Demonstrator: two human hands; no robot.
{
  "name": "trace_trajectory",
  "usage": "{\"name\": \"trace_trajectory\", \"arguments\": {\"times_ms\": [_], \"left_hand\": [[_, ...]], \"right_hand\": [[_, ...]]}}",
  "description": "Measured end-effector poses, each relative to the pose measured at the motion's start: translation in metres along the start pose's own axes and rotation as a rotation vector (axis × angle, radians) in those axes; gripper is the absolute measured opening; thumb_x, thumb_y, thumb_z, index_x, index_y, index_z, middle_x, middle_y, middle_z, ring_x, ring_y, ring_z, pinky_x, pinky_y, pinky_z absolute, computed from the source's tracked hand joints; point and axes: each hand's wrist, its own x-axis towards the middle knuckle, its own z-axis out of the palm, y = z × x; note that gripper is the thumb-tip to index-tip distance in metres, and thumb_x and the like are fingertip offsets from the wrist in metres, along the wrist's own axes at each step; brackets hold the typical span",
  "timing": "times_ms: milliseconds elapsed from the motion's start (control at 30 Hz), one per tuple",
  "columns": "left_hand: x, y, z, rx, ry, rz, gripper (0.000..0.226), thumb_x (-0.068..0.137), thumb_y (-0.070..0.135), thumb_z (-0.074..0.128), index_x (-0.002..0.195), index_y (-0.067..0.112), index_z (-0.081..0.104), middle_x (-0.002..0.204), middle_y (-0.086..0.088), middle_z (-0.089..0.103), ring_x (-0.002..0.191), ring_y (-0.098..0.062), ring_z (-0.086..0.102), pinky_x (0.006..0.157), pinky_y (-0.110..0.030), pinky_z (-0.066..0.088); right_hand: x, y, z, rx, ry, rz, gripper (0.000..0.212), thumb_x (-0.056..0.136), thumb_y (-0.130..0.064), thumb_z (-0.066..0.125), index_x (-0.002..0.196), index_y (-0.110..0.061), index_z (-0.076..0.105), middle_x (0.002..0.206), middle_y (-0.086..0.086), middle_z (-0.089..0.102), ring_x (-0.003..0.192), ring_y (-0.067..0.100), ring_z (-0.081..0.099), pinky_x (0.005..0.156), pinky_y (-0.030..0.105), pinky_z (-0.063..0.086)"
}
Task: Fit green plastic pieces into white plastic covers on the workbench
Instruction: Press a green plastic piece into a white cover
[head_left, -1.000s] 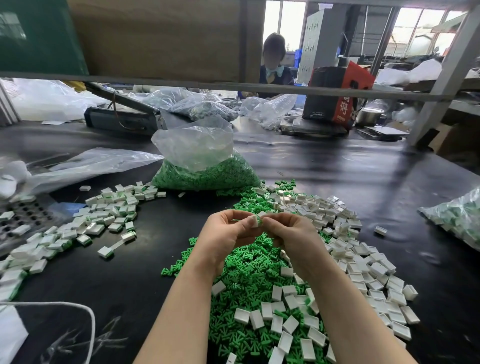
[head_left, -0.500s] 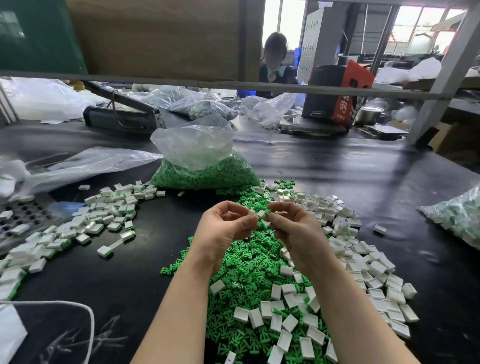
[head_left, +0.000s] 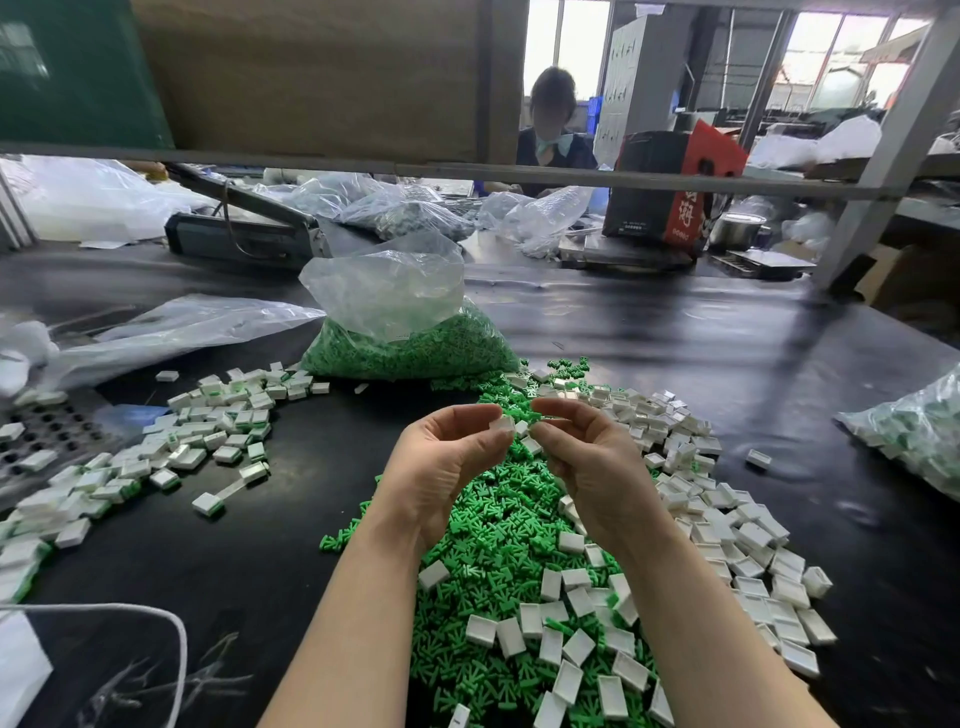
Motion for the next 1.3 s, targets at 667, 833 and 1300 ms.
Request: {"name": "trace_trajectory", "arguments": {"times_ms": [667,833,1300], "left_hand": [[-0.0014,-0.0009,0.0034,0.147,0.070,0.076,0.030,0.061,0.017,0.082,0.089,0.008,0.075,0.083,-0.013,0.075,0.076,-0.020,0.073,0.063,-0.020,0.055],[-0.0021,-0.0007,0.0033,0.179,0.066,0.092,0.031,0.061,0.017,0.081,0.089,0.006,0.074,0.082,-0.013,0.075,0.074,-0.020,0.073,0.062,-0.019,0.055],[0.0004,-0.0019,-0.0020,0.387,0.027,0.146,0.008,0.080,0.006,0.075,0.088,0.007,0.074,0.075,-0.009,0.074,0.067,-0.014,0.069,0.061,-0.021,0.055]], "right_hand": [[-0.0008,0.0035,0.0045,-0.222,0.060,-0.186,0.008,0.087,-0.005,0.069,0.094,-0.008,0.069,0.067,-0.011,0.064,0.058,-0.002,0.054,0.057,0.013,0.044],[-0.0020,0.0028,0.0052,-0.290,0.053,-0.227,0.006,0.085,-0.006,0.072,0.090,-0.008,0.069,0.076,-0.002,0.067,0.063,-0.002,0.060,0.061,0.013,0.047],[0.0027,0.0061,-0.0042,-0.641,-0.165,-0.103,0.023,0.099,-0.017,0.053,0.078,-0.015,0.062,0.064,-0.005,0.059,0.062,0.016,0.048,0.062,0.036,0.038]]}}
